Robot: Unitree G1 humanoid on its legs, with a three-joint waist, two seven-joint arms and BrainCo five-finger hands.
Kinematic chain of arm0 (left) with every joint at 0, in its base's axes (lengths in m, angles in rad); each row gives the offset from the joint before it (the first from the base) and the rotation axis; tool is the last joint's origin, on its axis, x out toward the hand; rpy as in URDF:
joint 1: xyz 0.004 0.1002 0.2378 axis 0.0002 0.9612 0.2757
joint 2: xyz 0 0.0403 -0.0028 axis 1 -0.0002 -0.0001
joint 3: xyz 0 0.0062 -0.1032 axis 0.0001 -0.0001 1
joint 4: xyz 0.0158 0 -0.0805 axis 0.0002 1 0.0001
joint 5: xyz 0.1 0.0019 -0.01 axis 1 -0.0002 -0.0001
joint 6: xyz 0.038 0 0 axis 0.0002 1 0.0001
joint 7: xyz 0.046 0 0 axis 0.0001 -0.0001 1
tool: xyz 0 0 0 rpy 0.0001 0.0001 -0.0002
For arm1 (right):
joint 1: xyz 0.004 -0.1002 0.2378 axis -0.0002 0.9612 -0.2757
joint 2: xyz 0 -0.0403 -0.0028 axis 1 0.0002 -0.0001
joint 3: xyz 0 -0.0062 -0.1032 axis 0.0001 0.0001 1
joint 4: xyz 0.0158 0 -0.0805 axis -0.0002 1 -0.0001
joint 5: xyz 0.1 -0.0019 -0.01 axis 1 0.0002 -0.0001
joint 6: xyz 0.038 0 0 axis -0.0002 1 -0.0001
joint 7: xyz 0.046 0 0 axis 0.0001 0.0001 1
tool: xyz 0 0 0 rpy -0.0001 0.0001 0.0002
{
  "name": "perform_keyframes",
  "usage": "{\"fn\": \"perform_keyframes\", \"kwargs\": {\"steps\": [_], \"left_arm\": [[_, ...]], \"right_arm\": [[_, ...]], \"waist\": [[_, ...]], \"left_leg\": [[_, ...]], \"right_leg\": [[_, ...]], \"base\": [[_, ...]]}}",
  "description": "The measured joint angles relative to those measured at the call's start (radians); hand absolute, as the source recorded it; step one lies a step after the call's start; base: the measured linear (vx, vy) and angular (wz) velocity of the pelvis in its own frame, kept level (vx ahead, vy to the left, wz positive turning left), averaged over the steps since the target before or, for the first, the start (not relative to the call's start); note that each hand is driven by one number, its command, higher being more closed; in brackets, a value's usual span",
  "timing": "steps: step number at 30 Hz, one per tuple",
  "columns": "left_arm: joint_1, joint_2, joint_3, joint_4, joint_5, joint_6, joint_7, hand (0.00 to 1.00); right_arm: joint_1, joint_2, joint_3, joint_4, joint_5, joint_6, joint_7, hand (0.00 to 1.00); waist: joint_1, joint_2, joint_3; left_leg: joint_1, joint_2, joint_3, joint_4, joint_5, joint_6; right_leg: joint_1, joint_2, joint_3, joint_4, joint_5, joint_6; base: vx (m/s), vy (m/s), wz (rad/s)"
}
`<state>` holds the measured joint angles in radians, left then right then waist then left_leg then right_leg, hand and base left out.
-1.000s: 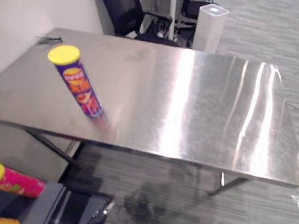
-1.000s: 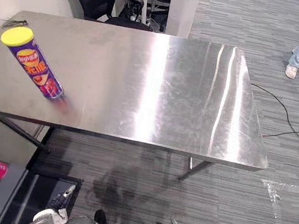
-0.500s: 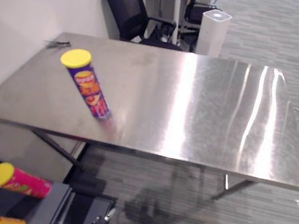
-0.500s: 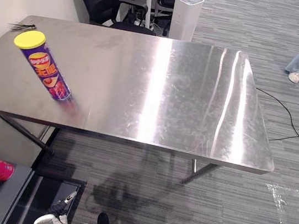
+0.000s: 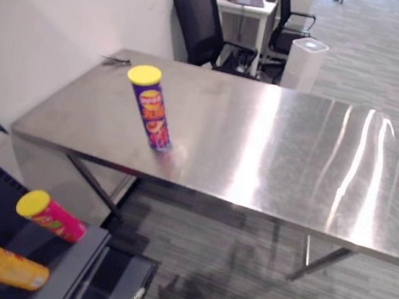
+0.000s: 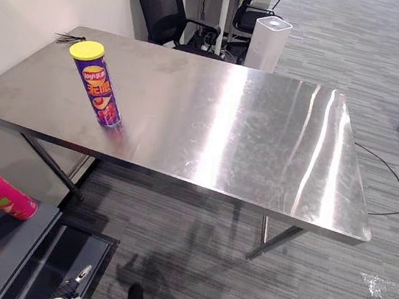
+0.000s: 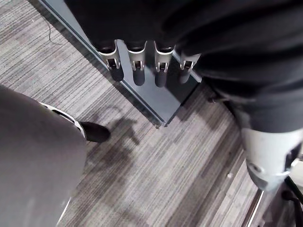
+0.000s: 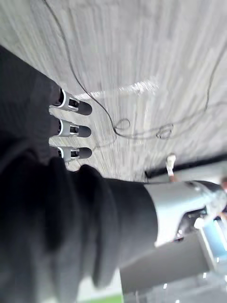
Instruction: Put the gum and the chips on the shelf.
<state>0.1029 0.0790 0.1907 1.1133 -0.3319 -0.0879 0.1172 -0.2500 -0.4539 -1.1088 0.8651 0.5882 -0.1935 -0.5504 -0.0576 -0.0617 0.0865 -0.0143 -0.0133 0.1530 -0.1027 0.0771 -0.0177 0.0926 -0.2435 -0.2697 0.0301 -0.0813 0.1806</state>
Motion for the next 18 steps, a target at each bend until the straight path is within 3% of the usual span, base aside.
{"fn": "perform_keyframes", "kwargs": {"steps": [4, 8, 11, 14, 15, 18], "left_arm": [[0.0, 0.002, -0.008, -0.001, 0.0, 0.004, 0.004, 0.0], [0.0, 0.002, -0.018, -0.01, 0.001, 0.004, 0.003, 0.0], [0.002, 0.002, -0.036, -0.018, 0.003, 0.006, -0.006, 0.0], [0.0, 0.0, -0.038, -0.032, 0.028, 0.012, -0.015, 0.0], [0.001, -0.002, -0.038, -0.045, 0.034, 0.012, -0.016, 0.0], [-0.001, -0.001, -0.038, -0.062, 0.034, 0.012, -0.016, 0.0]], "right_arm": [[-0.119, -0.081, 0.113, -0.106, -0.084, -0.026, -0.077, 0.0], [-0.212, -0.167, 0.349, -0.19, -0.121, -0.036, -0.043, 0.0], [-0.25, -0.172, 0.561, -0.354, -0.164, -0.041, 0.081, 0.0], [-0.291, -0.172, 0.71, -0.385, -0.187, -0.029, 0.207, 0.0], [-0.32, -0.161, 0.8, -0.385, -0.184, -0.008, 0.275, 0.0], [-0.355, -0.125, 0.963, -0.396, -0.184, 0.027, 0.369, 0.0]], "waist": [[0.003, -0.004, 0.0], [0.008, -0.003, -0.001], [0.014, -0.002, -0.001], [0.033, 0.001, -0.003], [0.044, 0.0, -0.002], [0.064, -0.007, 0.002]], "left_leg": [[-0.002, -0.001, -0.003, 0.0, 0.001, 0.001], [-0.001, -0.002, -0.01, 0.0, 0.0, 0.0], [0.0, -0.001, -0.016, 0.0, 0.0, 0.0], [-0.001, -0.001, -0.023, 0.0, 0.001, 0.0], [-0.001, -0.001, -0.03, 0.0, 0.003, -0.001], [-0.001, -0.003, -0.048, 0.0, 0.004, -0.002]], "right_leg": [[0.0, 0.001, -0.001, 0.003, 0.0, -0.001], [-0.001, 0.0, -0.005, 0.004, -0.008, -0.015], [0.0, 0.002, -0.013, 0.003, -0.011, -0.018], [0.003, 0.003, -0.023, 0.002, -0.011, -0.018], [0.009, 0.003, -0.032, -0.002, -0.011, -0.017], [0.025, 0.004, -0.053, -0.014, -0.01, -0.016]], "base": [[0.04, 0.004, 0.05], [0.0, 0.001, 0.01], [0.0, 0.0, 0.03], [0.02, 0.0, 0.08], [0.02, -0.002, 0.12], [0.03, -0.011, 0.21]]}}
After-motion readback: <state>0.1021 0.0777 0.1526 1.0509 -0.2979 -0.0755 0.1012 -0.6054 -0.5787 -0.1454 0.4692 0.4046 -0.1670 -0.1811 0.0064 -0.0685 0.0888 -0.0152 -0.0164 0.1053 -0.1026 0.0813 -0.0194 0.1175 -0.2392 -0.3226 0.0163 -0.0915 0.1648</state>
